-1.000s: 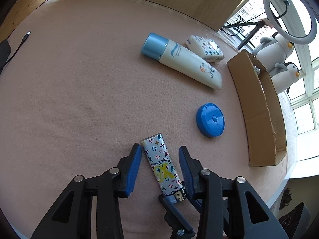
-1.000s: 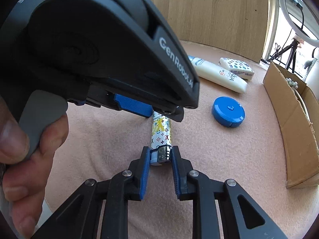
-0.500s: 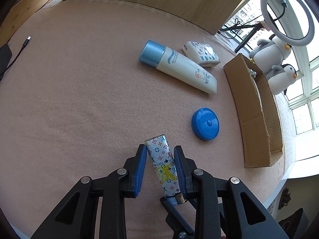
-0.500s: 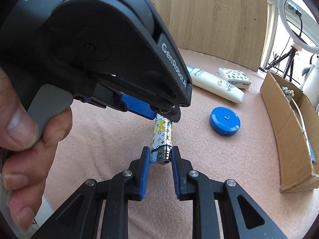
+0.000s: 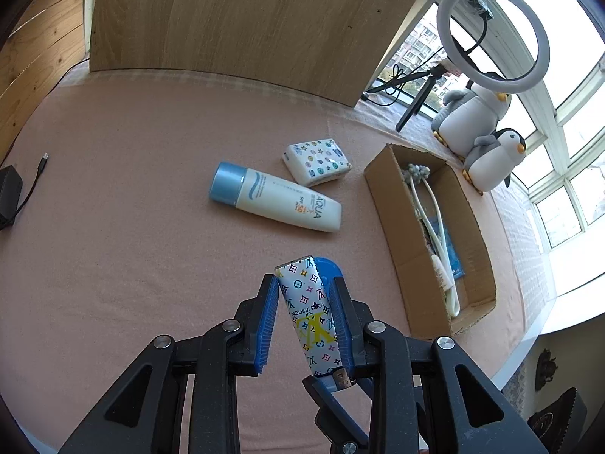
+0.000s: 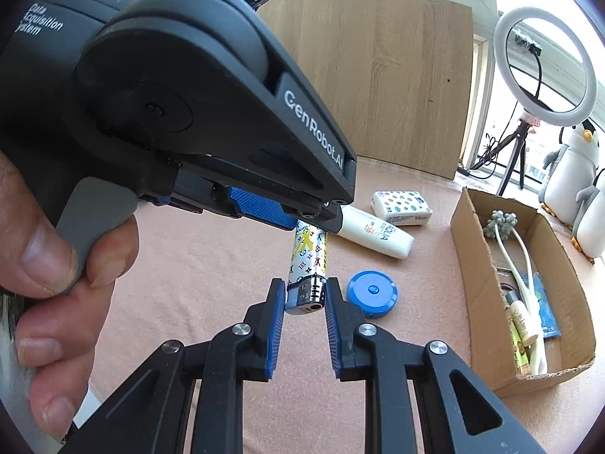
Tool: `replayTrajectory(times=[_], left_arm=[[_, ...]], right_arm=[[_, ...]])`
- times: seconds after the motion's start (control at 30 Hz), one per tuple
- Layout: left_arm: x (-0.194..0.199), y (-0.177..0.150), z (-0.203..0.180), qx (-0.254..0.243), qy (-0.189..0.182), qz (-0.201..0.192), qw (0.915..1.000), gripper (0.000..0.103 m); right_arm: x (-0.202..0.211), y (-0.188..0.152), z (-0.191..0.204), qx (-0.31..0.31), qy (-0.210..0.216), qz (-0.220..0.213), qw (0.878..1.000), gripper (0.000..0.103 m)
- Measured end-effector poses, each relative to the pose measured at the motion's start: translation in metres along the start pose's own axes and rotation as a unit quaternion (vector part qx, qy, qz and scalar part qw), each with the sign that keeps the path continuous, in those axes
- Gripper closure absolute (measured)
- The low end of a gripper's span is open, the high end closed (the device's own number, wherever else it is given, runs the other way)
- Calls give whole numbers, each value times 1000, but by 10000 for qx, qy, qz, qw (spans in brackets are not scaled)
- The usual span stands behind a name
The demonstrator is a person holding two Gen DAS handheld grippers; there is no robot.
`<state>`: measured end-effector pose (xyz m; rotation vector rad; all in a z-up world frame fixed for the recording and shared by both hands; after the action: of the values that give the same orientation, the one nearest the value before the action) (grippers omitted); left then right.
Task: Organize objects
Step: 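Carry the patterned lighter into the cardboard box with both tools and release it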
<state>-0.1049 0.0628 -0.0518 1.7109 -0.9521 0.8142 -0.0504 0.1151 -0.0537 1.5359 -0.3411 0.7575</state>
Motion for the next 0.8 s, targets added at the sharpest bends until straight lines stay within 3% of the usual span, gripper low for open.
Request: replayTrajectory(times=[0.37,0.6,0.8], left_arm=[[-29,20,-98,-691,-410,82,9967,73],[-63,20,-178,-1223,-716,270,9895,73],[-90,13,-217,-1484,-814,459,9845,71]], right_arm=[[23,3,-84,-441,-680,-210,9965,84],[50,-15,-140,-843,-1182,-199,9892,84],[56,-32,-169,-1066,-1395,-69,9844,84]])
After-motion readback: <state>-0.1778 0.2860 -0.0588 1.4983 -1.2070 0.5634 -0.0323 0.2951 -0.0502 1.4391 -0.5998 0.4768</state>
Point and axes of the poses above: each gripper's, at about its wrist camera, not at the fingertips, and x roughly against the way its jaws point, z to its left, y to its top, the point moved 10 cm from there along -x, roughly the way its jaws point, and after that the axes turned 5 degrees about y, right-handed, at the moved point
